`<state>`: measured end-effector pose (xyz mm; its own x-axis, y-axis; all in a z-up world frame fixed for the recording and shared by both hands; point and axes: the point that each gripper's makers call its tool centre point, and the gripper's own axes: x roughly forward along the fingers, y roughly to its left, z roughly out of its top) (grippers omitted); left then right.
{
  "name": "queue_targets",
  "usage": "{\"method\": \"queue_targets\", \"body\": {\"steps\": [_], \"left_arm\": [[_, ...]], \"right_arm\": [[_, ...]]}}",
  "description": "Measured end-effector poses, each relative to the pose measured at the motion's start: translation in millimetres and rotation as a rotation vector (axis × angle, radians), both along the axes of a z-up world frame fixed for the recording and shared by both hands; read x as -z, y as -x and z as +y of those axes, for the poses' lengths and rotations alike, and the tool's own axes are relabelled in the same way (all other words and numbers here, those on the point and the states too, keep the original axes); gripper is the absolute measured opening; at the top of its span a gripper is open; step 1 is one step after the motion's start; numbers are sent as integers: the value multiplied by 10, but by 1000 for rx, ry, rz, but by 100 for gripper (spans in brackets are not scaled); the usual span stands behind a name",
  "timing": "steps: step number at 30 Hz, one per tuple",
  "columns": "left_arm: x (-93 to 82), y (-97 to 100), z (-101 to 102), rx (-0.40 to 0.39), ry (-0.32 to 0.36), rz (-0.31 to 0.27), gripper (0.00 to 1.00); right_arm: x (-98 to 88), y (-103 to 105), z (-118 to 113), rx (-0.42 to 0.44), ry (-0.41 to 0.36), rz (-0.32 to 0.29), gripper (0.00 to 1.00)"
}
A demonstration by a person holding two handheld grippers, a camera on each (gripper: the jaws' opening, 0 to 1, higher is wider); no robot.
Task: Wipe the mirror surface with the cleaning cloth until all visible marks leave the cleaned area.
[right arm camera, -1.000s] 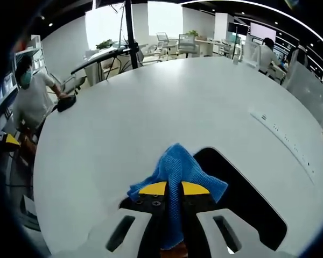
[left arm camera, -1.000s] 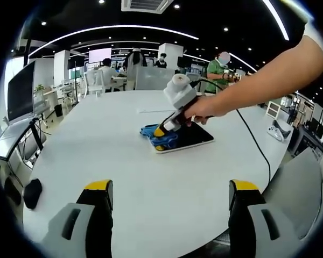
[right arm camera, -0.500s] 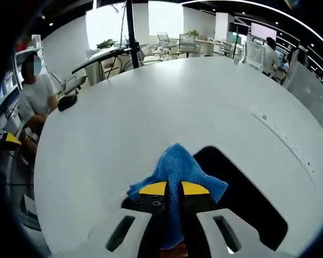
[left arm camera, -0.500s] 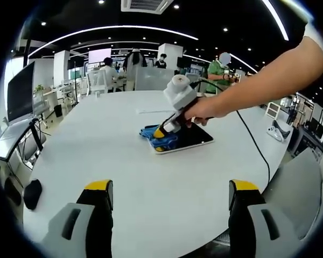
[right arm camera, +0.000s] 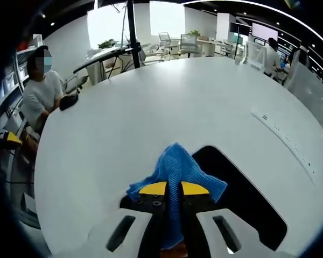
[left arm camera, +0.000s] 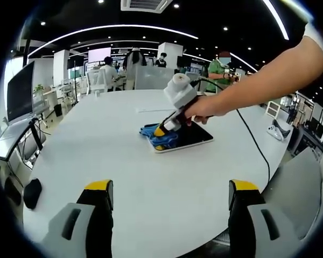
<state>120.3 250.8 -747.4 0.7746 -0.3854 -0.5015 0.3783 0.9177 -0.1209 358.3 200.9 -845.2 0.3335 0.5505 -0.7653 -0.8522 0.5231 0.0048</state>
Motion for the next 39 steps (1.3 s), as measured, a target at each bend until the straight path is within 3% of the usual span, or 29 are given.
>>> {"method": "queue_targets", "body": {"steps": [39], "left_arm": [[-12,-13,-23,3,1,-5,90]], "right_arm": [[51,-138,-306,29,13,4,3]]}}
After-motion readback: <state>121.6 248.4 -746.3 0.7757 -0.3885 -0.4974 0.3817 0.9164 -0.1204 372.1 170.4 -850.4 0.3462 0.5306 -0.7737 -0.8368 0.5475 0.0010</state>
